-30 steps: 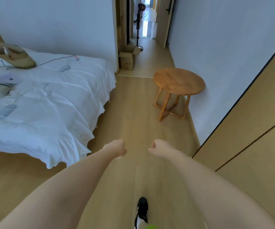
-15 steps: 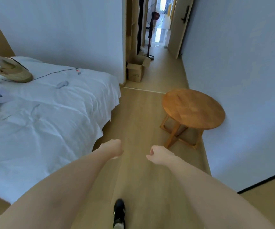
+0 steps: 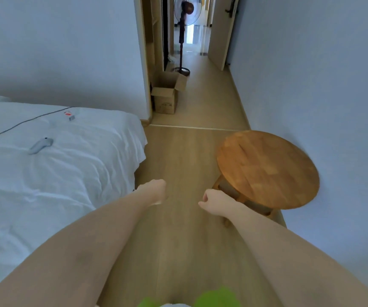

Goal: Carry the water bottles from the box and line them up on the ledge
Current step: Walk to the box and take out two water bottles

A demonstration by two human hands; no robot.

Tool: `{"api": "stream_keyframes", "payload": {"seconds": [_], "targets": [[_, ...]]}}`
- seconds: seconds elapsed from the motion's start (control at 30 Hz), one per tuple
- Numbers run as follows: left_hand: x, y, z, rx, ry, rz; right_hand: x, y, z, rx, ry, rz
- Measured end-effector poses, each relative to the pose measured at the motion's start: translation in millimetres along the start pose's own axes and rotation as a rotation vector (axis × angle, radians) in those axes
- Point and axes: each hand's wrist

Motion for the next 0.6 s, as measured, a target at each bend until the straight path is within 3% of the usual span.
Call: {"api": "stream_keyframes", "payload": {"seconds": [0.37,0.6], "targets": [[219,6,-89,0.056,-0.047,-0.001,227,7,-113,0.019,-0.057,-0.023],[357,14,-188,-0.039,-0.022,-0.055,370,-4,-224,-0.039,-0.083,-0.082]]}}
Point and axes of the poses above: each hand's wrist, its own x-axis towards the middle knuckle, its own z-axis out of the palm, y = z × x, and after that the axes turned 2 degrees about -z, right-handed
